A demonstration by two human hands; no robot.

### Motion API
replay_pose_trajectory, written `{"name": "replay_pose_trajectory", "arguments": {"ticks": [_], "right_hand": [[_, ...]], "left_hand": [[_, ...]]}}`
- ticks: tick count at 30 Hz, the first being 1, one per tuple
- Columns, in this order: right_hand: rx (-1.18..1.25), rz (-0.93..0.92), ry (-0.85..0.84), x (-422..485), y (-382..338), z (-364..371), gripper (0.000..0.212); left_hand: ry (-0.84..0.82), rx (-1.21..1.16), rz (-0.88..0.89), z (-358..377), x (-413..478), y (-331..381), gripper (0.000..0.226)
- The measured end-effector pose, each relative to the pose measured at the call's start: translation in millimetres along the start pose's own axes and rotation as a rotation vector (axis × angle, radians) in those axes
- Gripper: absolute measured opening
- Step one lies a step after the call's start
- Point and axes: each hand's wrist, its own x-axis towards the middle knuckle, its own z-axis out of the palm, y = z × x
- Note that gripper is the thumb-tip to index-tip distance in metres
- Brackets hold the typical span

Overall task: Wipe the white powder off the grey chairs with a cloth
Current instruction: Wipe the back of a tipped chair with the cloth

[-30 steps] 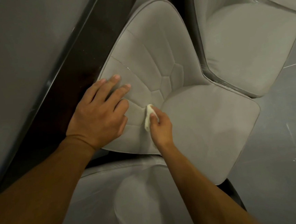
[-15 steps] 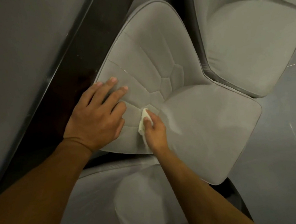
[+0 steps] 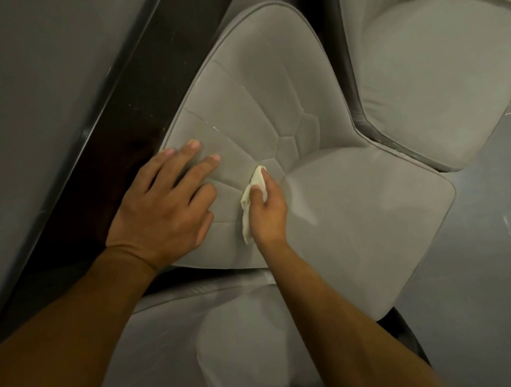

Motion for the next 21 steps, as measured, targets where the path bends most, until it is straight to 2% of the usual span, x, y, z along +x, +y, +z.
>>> {"name": "replay_pose_trajectory", "arguments": {"ticks": [3, 6, 9, 12, 15, 18, 21], "right_hand": [[-0.177, 0.019, -0.078, -4, 21, -7, 0.041], [-0.294, 0.131, -0.201, -1, 46, -30, 0.041], [-0.269, 0.146, -0.105, 2, 50, -42, 0.039], [-0.178, -0.003, 0.023, -6, 32, -36, 0.042], [-0.215, -0.248, -0.081, -21, 31, -18, 0.046], [-0.353, -0.145, -0.177, -20, 52, -12, 0.049], [-0.580, 0.116, -0.338, -7, 83, -27, 0.048]], "left_hand": [[-0.011, 0.001, -0.009, -1, 0, 0, 0.017], [-0.009, -0.008, -0.018, -1, 0, 1, 0.017], [-0.001, 0.001, -0.022, -1, 0, 1, 0.017], [-0.002, 0.001, -0.014, -1, 0, 1, 0.018], [-0.014, 0.019, 0.000, 0, -1, 0, 0.018], [-0.001, 0.040, 0.003, 1, -1, 0, 0.017], [0.023, 0.058, 0.003, 1, 0, 1, 0.016]]}}
